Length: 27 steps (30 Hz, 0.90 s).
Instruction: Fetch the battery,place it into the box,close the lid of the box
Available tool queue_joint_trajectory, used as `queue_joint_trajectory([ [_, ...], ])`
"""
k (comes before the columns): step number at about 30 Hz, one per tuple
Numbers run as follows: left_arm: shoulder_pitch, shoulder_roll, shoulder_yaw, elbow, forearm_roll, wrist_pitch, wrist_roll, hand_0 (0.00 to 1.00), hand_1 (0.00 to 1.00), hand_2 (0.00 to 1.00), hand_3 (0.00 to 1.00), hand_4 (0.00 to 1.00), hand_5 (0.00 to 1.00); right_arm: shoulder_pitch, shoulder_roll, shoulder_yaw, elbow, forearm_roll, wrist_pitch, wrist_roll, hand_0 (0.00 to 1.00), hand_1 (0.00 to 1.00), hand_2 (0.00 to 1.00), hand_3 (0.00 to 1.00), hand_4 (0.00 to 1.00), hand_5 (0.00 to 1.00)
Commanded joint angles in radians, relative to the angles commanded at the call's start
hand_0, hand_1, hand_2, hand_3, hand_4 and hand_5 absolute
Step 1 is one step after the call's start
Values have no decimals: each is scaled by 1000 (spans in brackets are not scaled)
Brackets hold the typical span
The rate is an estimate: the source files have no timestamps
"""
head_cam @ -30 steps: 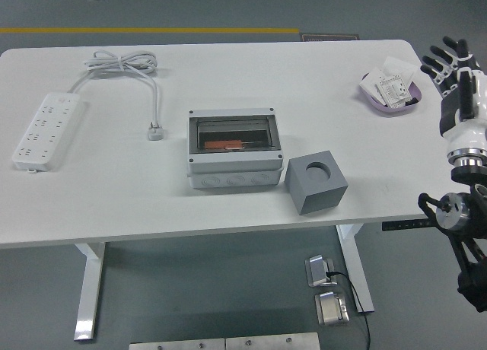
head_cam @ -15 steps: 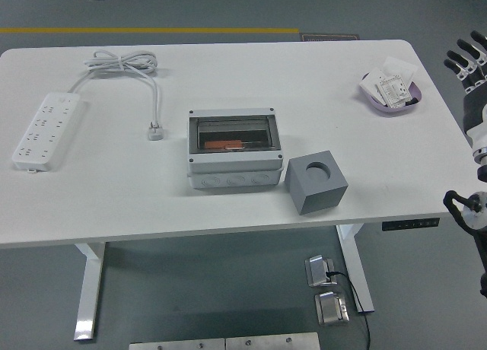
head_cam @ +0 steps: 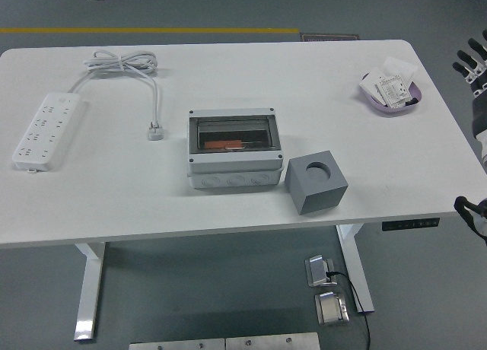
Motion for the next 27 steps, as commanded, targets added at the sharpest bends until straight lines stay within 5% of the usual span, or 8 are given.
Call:
queue_joint_trajectory([
  [3,-4,-1,0,1,1,1,1,617,698,628,642,708,167,-3,-2,9,-3,-2,-1,-5,824,783,840,877,820,459],
  [4,-4,-1,-1,1,3,1,1,625,703,635,639,709,170,-3,-2,12,-3,-4,-1,-7,844,789,840,874,683,310],
  [27,2,11,39,-2,-36,1,5,631,706,637,636,710,176,-17,-14,41,7,-42,-10,-35,856,792,834,870,668,317],
])
